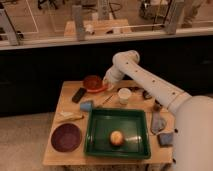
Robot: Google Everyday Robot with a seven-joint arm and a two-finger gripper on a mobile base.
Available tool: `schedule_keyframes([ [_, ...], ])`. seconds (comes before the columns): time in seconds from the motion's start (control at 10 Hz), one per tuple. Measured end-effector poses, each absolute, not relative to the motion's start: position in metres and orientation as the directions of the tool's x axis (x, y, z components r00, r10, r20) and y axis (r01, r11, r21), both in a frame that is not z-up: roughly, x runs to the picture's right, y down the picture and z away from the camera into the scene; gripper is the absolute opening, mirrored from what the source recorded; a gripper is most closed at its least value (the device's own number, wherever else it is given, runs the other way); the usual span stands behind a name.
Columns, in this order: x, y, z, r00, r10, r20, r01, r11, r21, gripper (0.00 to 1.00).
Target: Place pepper in red bowl
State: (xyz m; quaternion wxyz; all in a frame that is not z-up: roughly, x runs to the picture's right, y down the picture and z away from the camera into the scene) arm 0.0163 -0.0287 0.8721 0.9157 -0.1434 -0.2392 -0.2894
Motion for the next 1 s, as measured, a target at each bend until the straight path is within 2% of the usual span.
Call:
schedule_keyframes([
  [0.3,0.018,-0.066,0.916,0.792,-0.396,0.464,0.500,0.857,-0.123,0.00],
  [0.6,0.024,-0.091,0.943,0.853,-0.334,0.402,0.379,0.925,-0.036,0.00],
  [1.0,-0.009,-0.103,0.943,0.848,-0.344,0.404,0.376,0.926,-0.001,0.00],
])
